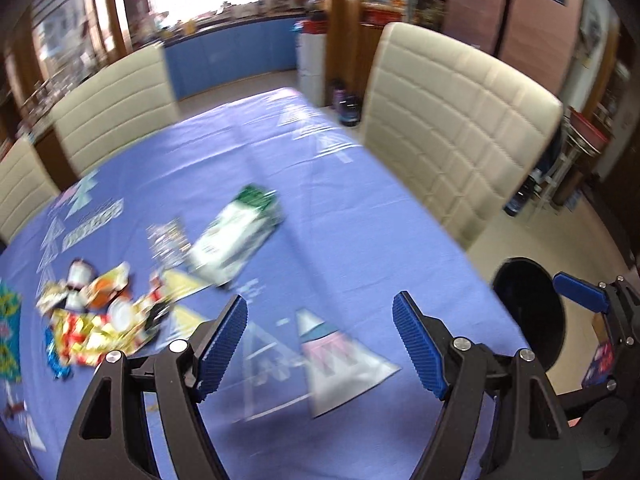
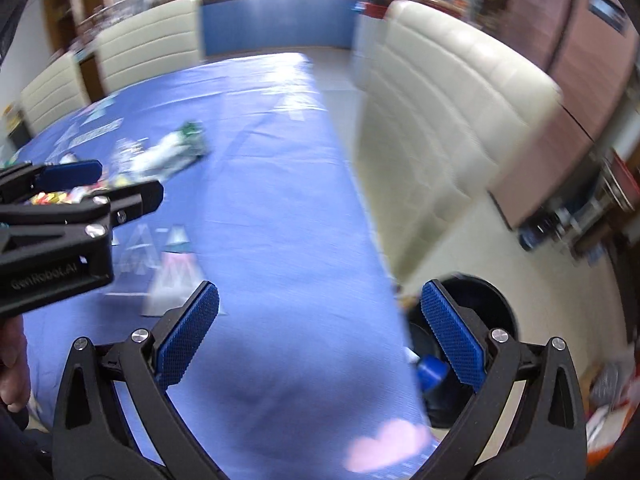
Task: Collect trash
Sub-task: 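Move both grippers back over the table clutter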
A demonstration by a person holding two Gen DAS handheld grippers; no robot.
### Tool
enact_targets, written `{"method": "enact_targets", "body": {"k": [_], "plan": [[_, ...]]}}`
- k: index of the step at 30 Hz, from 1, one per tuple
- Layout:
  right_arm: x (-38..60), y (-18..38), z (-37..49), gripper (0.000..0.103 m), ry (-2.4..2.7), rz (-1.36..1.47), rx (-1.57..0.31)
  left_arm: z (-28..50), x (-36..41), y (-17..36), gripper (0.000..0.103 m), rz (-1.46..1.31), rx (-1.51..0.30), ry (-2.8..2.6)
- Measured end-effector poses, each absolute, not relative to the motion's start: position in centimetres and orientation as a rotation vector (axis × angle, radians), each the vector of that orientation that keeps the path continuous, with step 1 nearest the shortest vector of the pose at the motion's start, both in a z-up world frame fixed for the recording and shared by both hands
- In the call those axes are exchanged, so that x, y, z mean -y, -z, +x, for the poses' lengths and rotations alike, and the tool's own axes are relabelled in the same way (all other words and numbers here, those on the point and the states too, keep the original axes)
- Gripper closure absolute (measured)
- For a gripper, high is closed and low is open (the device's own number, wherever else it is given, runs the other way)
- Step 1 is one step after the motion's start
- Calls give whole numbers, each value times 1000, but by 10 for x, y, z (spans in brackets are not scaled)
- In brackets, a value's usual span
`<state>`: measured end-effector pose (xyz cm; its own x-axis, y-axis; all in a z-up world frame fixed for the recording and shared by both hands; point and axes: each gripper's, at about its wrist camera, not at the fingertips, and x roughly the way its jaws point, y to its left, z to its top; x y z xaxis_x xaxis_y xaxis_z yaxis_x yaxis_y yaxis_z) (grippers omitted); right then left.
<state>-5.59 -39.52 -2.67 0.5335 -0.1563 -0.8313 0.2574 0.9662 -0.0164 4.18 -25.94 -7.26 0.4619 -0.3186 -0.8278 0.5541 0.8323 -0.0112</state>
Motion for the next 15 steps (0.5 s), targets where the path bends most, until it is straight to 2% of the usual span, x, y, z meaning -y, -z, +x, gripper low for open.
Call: {"method": "enact_targets", "body": {"k": [7, 15], "plan": [[332, 29, -9, 3, 102, 47, -996, 65, 170, 92, 30, 189, -1010, 367], [297, 42, 21, 3, 45, 4, -1027, 65, 120, 126, 30, 133, -1091, 267]]}}
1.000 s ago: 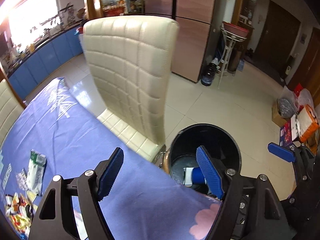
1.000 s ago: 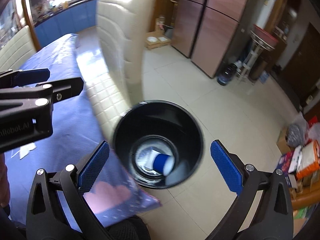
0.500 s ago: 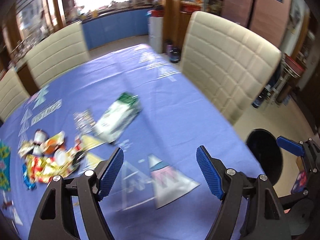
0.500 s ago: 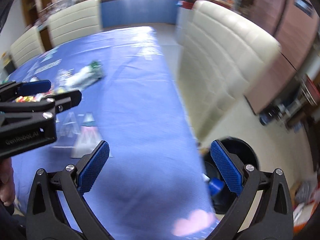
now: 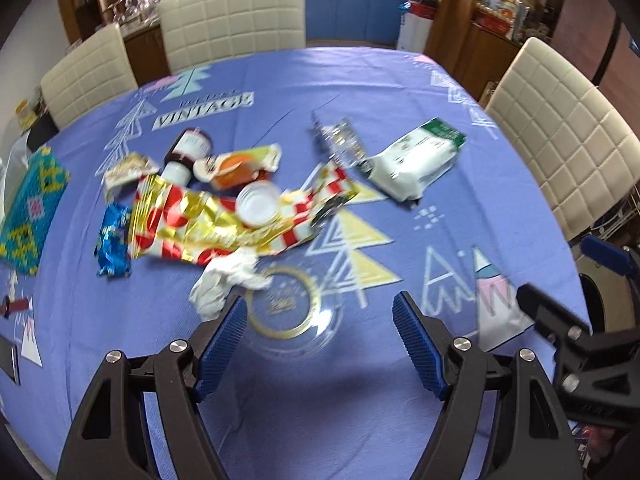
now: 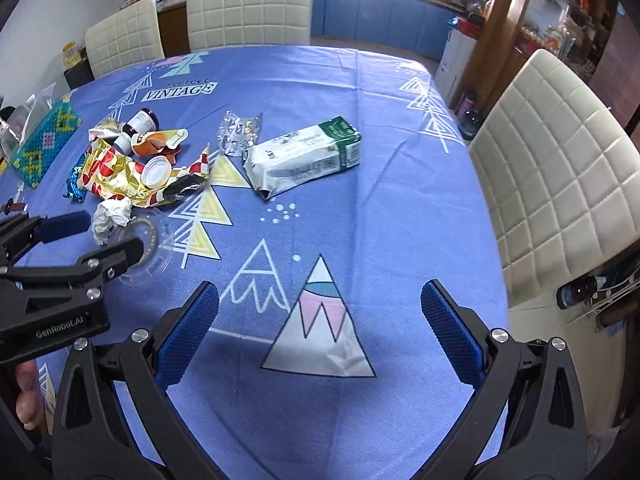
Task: Collect trash
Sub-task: 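Move both grippers back over the table clutter, then grasp the clear plastic lid with the left gripper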
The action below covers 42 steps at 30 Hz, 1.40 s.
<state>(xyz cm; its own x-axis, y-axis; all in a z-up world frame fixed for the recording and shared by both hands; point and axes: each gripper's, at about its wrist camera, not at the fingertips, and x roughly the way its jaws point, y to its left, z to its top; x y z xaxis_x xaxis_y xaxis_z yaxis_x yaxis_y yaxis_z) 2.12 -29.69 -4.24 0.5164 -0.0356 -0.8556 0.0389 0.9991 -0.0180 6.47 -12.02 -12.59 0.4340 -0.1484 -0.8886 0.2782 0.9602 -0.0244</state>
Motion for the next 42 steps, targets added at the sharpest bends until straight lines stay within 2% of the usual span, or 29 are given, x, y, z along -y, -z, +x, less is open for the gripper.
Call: {"method": "enact_targets", "body": {"k": [12, 17, 19, 22, 26, 27, 42], "plan": [[291, 70, 43, 3, 29, 27, -1088, 77, 100, 183, 29, 91, -1217, 251], [290, 74, 54, 3, 24, 37, -1092, 87, 107, 186, 18, 134, -1197, 243], [291, 76, 60, 3, 26, 37, -1093, 93, 109, 189, 11, 146, -1193, 249], [292, 76, 70, 3, 27, 39, -1091, 99, 115, 192, 9, 187, -1179, 257], [294, 78, 83, 3, 27, 38, -1091, 102, 113, 191, 11, 192, -1145, 275], [294, 78, 86, 3, 27, 37, -1093, 102, 112, 190, 18, 191, -1133, 276], [288, 89, 154, 3, 15, 49, -1080, 125, 87, 157, 19, 138, -1041, 216]]}}
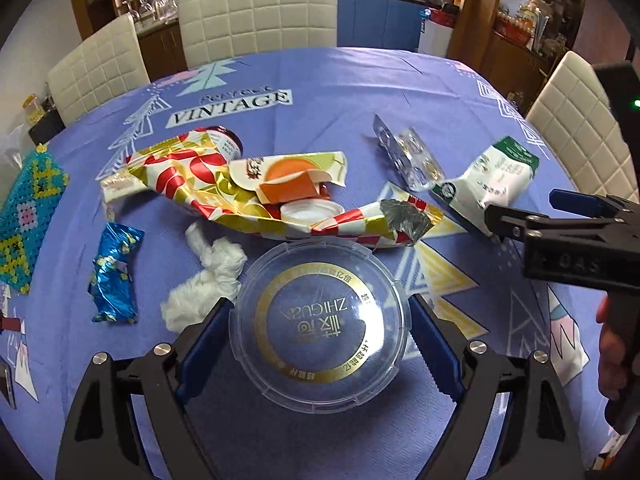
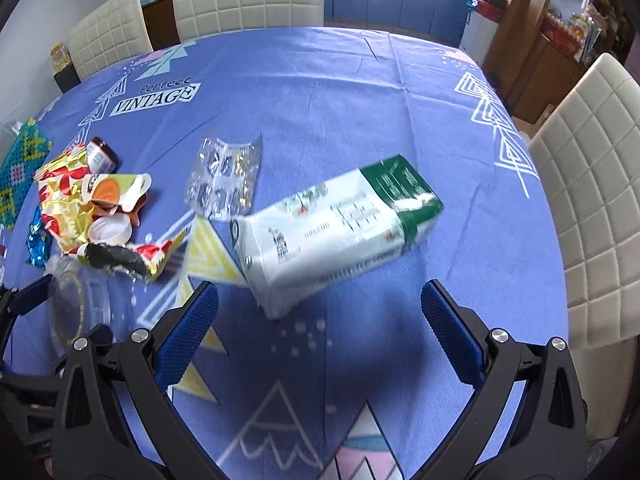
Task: Collect trash
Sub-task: 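Grasp the clear plastic lid with the left gripper, then grasp the white-green milk carton with the right gripper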
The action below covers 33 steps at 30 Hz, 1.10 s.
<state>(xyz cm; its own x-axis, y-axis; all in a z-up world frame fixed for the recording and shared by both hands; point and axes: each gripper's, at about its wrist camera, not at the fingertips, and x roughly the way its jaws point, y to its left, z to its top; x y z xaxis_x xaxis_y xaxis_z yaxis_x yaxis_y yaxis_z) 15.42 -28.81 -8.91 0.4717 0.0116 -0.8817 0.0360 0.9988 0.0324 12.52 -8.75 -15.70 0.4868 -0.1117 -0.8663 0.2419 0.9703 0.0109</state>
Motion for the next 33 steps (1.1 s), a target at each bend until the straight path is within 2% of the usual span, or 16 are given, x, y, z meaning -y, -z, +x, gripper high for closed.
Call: {"method": "enact_targets", "body": {"k": [9, 12, 15, 17, 19, 33], "plan": [[295, 103, 190, 3, 57, 178, -1098, 141, 89, 156, 19, 129, -1009, 190], [290, 111, 199, 3, 101, 145, -1115, 145, 89, 158, 19, 127, -1012, 190], [285, 114, 193, 17, 80, 111, -1116, 147, 90, 159, 19, 127, -1019, 191], [282, 111, 183, 38, 57, 86, -1106, 147, 91, 160, 19, 127, -1023, 194], [279, 109, 172, 44, 35, 73, -1123, 146, 93, 159, 19, 128, -1024, 204], [301, 63, 70, 46, 64, 12, -1071, 96, 140, 120, 19, 183, -947, 343]]}}
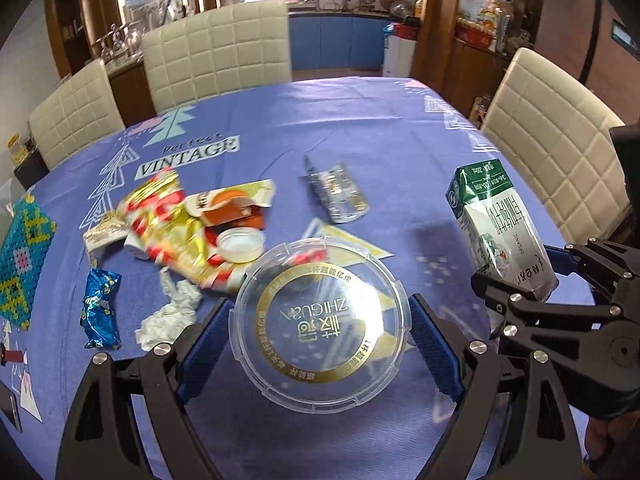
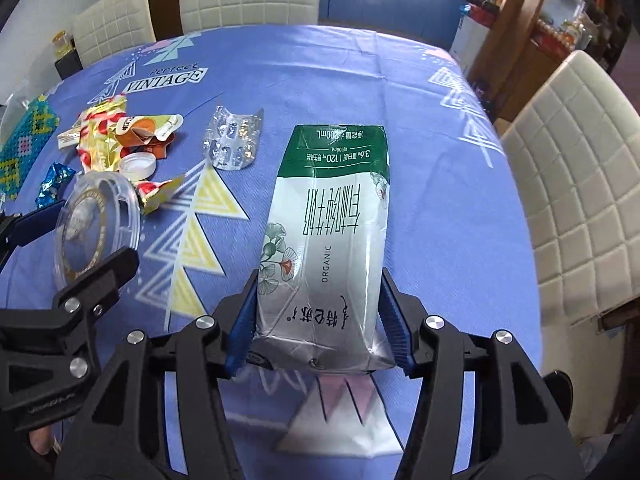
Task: Collect trash
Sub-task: 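Grasp the white-green milk carton with the right gripper, then carry the carton over the bin and open the right gripper while the left carries the lid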
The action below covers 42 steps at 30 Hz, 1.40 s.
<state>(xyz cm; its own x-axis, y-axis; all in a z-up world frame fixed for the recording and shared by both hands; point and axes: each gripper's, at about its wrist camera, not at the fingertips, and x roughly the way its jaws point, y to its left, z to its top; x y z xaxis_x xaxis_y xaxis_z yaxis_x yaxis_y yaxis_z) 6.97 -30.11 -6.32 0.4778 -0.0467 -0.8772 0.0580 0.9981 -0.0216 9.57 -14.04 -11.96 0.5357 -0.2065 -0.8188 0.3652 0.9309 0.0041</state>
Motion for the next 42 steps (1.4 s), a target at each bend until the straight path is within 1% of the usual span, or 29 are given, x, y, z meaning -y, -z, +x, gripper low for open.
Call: {"method": "enact_targets", "body": {"k": [9, 21, 42], "plan": [[345, 34, -8, 46, 185, 29, -1017, 52, 195, 87, 19, 246, -871, 494], [404, 15, -90, 46, 349, 77, -975, 2, 272, 62, 19, 342, -804, 680], [468, -20, -155, 45, 541, 126, -911, -35, 348, 25, 19, 417, -709, 877]]}}
